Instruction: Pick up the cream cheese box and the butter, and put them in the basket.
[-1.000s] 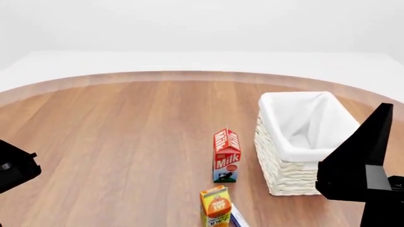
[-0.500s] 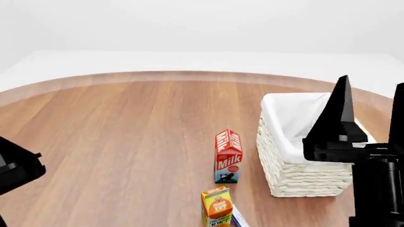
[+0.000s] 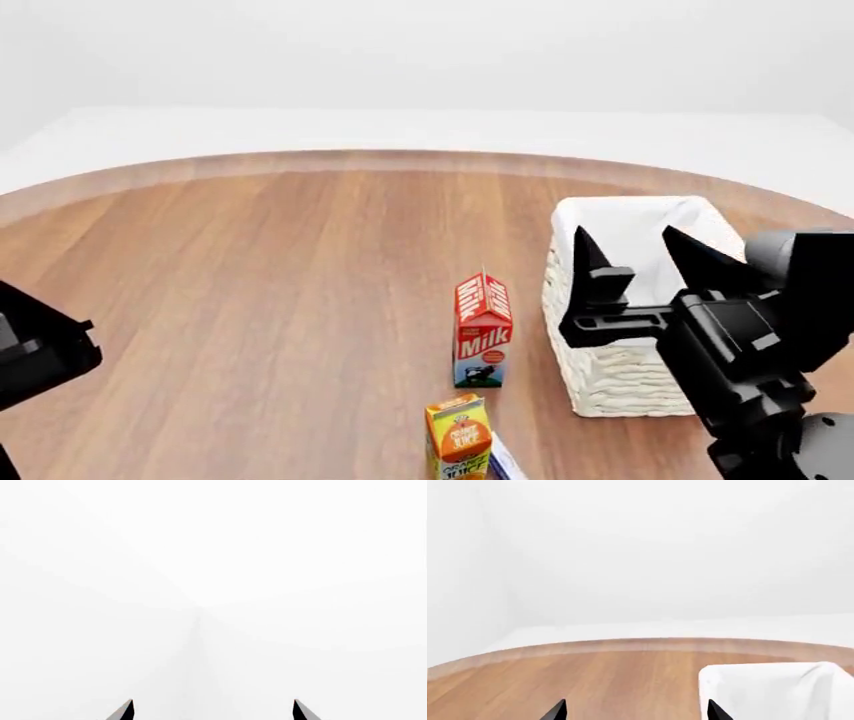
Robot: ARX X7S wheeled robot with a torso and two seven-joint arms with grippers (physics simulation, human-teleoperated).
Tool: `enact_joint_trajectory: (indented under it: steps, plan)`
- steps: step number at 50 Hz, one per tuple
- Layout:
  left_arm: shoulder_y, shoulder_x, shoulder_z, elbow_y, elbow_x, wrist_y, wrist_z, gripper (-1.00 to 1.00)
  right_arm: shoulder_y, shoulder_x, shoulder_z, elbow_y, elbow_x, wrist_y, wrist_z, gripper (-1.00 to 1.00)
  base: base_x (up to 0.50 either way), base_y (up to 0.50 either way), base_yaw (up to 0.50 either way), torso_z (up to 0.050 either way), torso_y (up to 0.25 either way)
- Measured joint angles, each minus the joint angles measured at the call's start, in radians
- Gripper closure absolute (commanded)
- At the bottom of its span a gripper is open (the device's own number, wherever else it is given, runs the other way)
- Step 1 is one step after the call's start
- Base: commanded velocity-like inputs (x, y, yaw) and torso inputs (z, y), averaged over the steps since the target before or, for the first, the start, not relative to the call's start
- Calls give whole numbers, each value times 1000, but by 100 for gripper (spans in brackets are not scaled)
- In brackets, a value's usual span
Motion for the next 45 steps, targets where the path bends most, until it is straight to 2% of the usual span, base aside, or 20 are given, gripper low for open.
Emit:
enact_joint_trajectory:
  steps: [9, 19, 33, 45]
  plan:
    - [-2, -6, 2, 5, -4, -16, -4, -100, 138, 45, -55, 96, 231, 105, 140, -100, 0, 0, 0, 0, 0]
    - [-3, -13, 7, 9, -5, -27, -8, -100, 209, 77, -87, 151, 376, 156, 218, -100, 0, 0, 0, 0, 0]
    - [-3, -20, 15, 15, 0, -38, -14, -100, 168, 112, -116, 205, 441, 191, 241, -100, 0, 0, 0, 0, 0]
    - [-4, -26, 21, 17, 2, -43, -19, -100, 156, 119, -157, 267, 420, 222, 220, -100, 0, 0, 0, 0, 0]
